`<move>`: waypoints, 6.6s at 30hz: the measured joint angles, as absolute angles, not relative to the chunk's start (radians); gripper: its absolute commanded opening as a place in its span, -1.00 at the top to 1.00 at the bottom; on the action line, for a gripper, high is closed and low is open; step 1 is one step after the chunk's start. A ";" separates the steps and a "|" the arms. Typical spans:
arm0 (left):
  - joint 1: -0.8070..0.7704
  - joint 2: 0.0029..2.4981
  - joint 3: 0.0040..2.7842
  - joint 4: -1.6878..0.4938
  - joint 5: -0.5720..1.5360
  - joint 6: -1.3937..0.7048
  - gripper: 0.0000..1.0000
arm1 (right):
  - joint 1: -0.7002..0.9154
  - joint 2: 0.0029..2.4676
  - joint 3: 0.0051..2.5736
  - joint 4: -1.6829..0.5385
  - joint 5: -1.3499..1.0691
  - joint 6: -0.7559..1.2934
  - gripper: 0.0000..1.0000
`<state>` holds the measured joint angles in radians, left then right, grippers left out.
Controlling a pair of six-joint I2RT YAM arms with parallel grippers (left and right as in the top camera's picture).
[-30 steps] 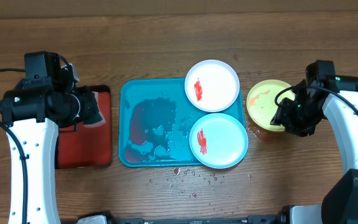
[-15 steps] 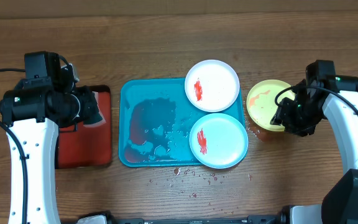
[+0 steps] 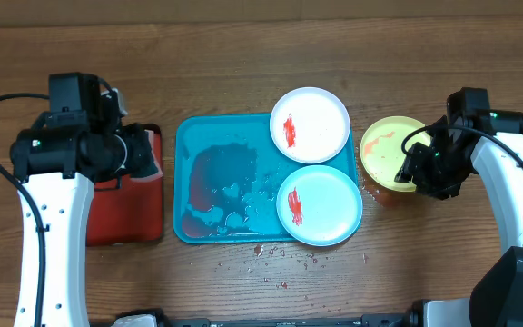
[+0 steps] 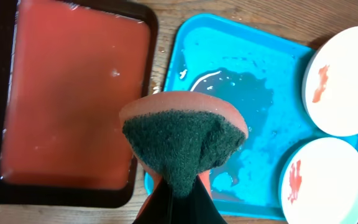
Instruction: Clean dirty plates on tray and stack at the side
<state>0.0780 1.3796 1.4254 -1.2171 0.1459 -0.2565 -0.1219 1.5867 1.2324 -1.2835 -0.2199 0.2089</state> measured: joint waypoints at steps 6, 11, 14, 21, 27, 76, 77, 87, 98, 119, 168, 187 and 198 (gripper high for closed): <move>0.073 1.404 1.425 -1.218 0.146 -0.257 0.91 | -0.121 1.587 1.232 -1.288 -0.220 0.209 0.04; 0.065 1.448 1.425 -1.218 0.146 -0.257 0.91 | -0.122 1.587 1.231 -1.288 -0.220 0.209 0.04; 0.051 1.465 1.425 -1.216 0.146 -0.257 0.92 | -0.121 1.587 1.208 -1.283 -0.220 0.209 0.03; 0.025 1.467 1.425 -1.197 0.146 -0.257 0.91 | -0.121 1.587 1.193 -1.285 -0.220 0.209 0.03; 0.026 1.467 1.425 -1.196 0.146 -0.257 0.92 | -0.122 1.587 1.193 -1.285 -0.220 0.208 0.03; 0.026 1.467 1.425 -1.182 0.146 -0.257 0.92 | 0.159 1.587 0.899 -0.898 -0.207 0.210 0.35; 0.026 1.467 1.425 -1.182 0.146 -0.257 0.91 | 0.159 1.587 0.896 -0.896 -0.210 0.210 0.38; 0.026 1.467 1.425 -1.182 0.146 -0.257 0.91 | 0.159 1.587 0.888 -0.877 -0.213 0.209 0.49; 0.026 1.467 1.425 -1.182 0.146 -0.257 0.91 | 0.159 1.587 0.852 -0.848 -0.229 0.226 0.89; 0.026 1.467 1.425 -1.181 0.146 -0.257 0.92 | 0.399 1.587 1.002 -0.847 -0.285 0.461 0.93; -0.125 1.885 1.425 -1.009 0.141 -0.146 0.92 | 0.694 1.873 1.128 -0.568 -0.098 0.838 0.92; -0.282 2.085 1.465 -1.098 -0.006 -0.176 0.92 | 0.695 1.874 1.128 -0.569 -0.115 0.833 0.92; -0.298 2.130 1.438 -1.233 0.305 0.277 0.92 | 0.695 1.874 1.128 -0.578 -0.113 0.821 0.93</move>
<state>-0.2981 2.1300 1.4384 -1.2327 0.3054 0.2768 0.6952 1.8744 1.1282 -0.5777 -0.1127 0.8211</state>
